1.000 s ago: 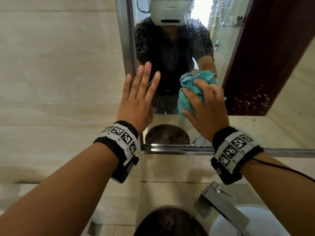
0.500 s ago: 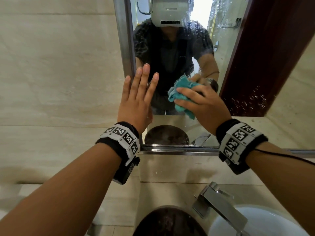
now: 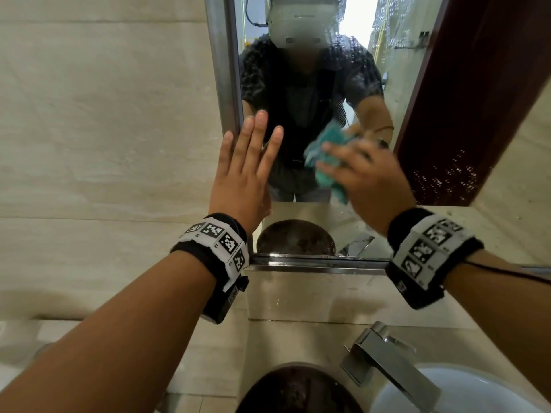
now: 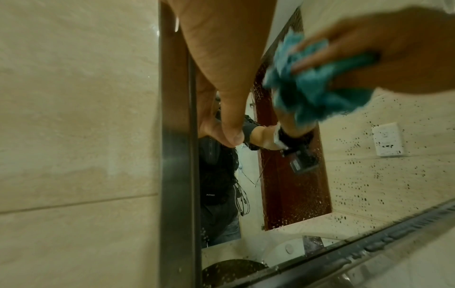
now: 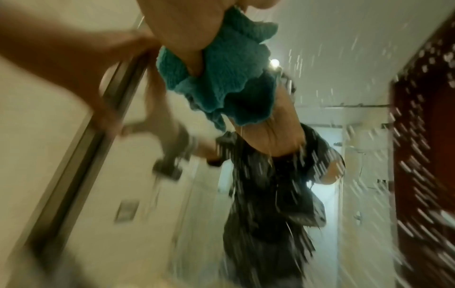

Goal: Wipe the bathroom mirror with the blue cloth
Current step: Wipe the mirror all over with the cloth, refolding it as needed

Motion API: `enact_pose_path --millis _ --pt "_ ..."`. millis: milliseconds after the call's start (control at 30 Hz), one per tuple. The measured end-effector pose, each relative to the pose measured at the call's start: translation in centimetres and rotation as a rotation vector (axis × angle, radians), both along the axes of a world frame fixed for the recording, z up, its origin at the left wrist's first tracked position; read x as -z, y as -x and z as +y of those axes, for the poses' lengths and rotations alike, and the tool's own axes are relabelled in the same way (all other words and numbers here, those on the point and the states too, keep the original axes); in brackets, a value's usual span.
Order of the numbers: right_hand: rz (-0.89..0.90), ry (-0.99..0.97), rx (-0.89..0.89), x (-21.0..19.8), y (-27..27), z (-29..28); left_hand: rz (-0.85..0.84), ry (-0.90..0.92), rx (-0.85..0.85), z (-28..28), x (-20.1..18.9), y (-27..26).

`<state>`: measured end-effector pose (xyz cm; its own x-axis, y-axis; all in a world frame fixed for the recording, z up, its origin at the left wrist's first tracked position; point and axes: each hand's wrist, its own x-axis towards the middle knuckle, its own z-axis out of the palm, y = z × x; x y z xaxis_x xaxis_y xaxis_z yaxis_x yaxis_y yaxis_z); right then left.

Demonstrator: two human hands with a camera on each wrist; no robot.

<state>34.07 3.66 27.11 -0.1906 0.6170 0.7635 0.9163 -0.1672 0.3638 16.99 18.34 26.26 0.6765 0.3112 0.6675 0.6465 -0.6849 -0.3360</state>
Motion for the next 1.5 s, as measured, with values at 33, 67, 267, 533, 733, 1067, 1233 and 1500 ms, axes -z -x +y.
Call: enact_pose_path --millis 33,67,267,533,733,1067,1233,1500 --pt "0.041 -0.119 0.005 -1.6 0.2 0.3 0.006 0.002 -0.002 0.0 0.0 0.0" --pt "0.103 -0.207 -0.014 -2.6 0.5 0.6 0.01 0.002 -0.005 0.0 0.1 0.0" --pt "-0.055 0.119 0.024 6.2 0.5 0.6 0.003 -0.006 -0.001 0.2 0.2 0.0" --pt "0.083 0.18 0.042 5.4 1.7 0.0 0.101 0.005 -0.003 -1.0 2.0 1.5" --pt "0.115 -0.106 -0.101 2.7 4.4 3.0 0.14 -0.033 -0.016 1.1 5.1 3.4" --pt "0.108 0.415 -0.094 12.9 5.1 2.0 0.108 -0.051 -0.007 1.7 5.7 2.8" --pt "0.178 0.379 -0.16 14.6 8.4 5.7 0.134 -0.031 -0.004 1.7 5.7 2.9" --pt "0.22 0.529 -0.041 15.0 5.1 1.7 0.142 -0.004 -0.007 1.3 5.4 3.1"
